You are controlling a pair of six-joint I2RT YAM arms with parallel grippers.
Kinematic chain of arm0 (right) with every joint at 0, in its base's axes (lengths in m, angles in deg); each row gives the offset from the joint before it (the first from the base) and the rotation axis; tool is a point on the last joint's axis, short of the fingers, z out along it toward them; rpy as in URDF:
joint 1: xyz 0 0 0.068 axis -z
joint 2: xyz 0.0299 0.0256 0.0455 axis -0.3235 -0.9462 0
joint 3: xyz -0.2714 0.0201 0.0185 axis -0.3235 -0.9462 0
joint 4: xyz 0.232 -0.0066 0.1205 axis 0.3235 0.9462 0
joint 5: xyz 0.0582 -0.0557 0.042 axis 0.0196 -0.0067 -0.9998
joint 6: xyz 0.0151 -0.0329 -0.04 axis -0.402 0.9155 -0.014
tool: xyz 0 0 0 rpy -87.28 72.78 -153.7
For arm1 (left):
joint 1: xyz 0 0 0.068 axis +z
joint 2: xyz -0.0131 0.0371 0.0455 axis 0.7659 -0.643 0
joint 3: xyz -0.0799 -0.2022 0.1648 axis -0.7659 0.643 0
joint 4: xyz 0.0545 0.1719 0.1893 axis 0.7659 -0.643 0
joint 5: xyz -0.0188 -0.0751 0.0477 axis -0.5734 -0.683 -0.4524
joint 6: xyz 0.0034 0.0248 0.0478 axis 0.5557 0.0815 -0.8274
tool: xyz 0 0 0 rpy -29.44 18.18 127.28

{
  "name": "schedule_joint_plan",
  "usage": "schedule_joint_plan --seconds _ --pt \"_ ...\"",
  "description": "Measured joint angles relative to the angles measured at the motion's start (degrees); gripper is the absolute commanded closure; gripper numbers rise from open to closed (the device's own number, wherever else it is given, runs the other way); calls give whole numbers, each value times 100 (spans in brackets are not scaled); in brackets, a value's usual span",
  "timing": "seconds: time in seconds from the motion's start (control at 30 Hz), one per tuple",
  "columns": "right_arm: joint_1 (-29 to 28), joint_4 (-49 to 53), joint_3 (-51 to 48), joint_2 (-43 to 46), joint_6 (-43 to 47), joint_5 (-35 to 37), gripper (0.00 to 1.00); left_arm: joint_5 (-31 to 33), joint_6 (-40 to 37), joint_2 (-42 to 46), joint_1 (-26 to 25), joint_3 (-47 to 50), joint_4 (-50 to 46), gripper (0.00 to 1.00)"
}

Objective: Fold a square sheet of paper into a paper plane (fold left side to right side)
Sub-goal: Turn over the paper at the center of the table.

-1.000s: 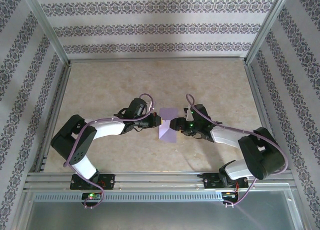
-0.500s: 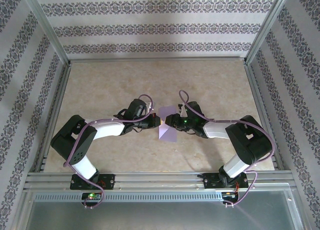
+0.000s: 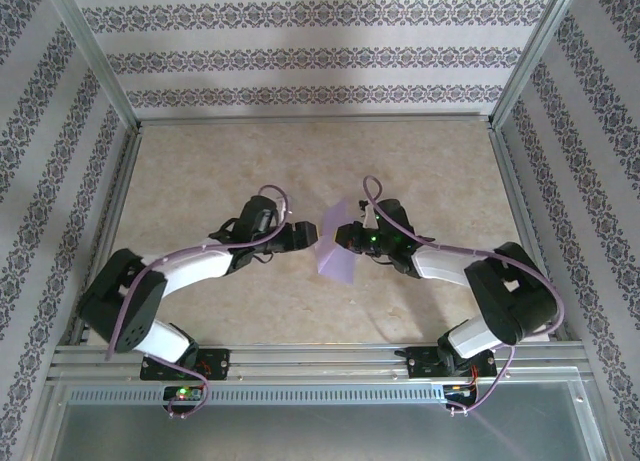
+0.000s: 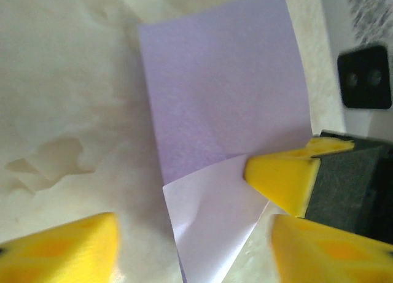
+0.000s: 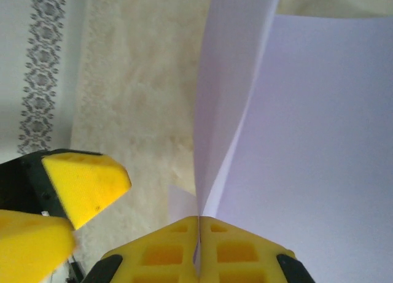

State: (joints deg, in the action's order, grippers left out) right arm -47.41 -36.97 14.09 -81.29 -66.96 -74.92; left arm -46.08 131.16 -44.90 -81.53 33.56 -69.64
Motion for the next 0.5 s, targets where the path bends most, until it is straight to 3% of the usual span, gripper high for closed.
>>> schedule_joint_plan --seconds 0.17,0.3,0.5 --pt "337 0 13 772 127 -52 100 -411 490 756 503 365 258 5" --pt "636 -140 122 1438 44 -149 100 -944 1270 979 765 584 1054 5" --pt "699 -417 640 1904 -223 -221 100 -1508 2299 938 750 413 2358 5"
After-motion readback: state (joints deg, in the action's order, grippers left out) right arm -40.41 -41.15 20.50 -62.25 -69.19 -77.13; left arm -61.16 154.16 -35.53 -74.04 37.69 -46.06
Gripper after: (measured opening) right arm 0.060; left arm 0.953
